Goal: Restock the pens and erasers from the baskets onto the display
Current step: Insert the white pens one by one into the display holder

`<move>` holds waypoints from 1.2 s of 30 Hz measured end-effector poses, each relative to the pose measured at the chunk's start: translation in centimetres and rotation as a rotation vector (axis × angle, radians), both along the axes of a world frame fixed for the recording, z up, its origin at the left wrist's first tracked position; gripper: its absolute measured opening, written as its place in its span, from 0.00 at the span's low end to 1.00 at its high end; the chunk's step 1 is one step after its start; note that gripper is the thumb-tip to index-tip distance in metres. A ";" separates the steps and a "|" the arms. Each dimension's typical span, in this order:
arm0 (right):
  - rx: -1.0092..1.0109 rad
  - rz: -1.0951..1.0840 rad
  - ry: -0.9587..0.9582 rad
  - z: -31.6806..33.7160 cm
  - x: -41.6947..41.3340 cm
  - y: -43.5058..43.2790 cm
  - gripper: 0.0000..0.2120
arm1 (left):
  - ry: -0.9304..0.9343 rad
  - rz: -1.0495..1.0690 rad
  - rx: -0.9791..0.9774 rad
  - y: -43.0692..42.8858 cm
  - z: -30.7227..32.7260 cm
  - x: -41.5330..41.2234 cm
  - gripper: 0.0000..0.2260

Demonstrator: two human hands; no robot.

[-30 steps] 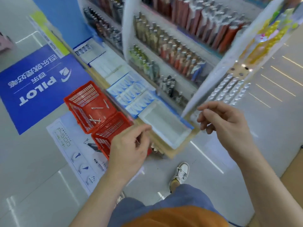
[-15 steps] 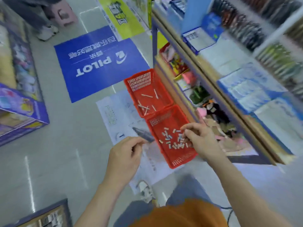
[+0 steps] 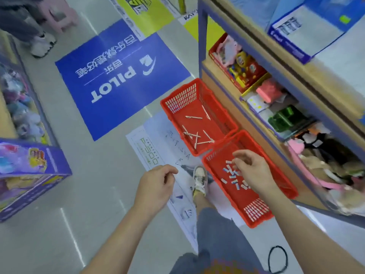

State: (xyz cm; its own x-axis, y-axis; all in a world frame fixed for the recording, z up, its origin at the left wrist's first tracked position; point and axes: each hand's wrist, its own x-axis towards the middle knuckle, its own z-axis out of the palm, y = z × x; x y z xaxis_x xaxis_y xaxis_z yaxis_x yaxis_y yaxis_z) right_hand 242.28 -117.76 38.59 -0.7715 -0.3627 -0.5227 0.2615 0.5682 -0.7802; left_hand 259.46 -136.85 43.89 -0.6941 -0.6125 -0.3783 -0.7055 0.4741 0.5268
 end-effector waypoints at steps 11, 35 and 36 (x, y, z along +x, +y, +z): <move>0.271 0.287 0.162 -28.1 -12.6 -15.7 0.15 | -0.272 -0.644 -0.056 -16.6 -28.0 -18.5 0.10; 0.870 0.481 0.210 -64.2 -16.6 -22.2 0.14 | -0.430 -2.155 -0.642 -20.5 -70.0 -35.4 0.15; 0.848 0.389 0.189 -64.5 -16.7 -22.3 0.13 | -0.404 -2.131 -0.665 -21.0 -70.1 -35.9 0.15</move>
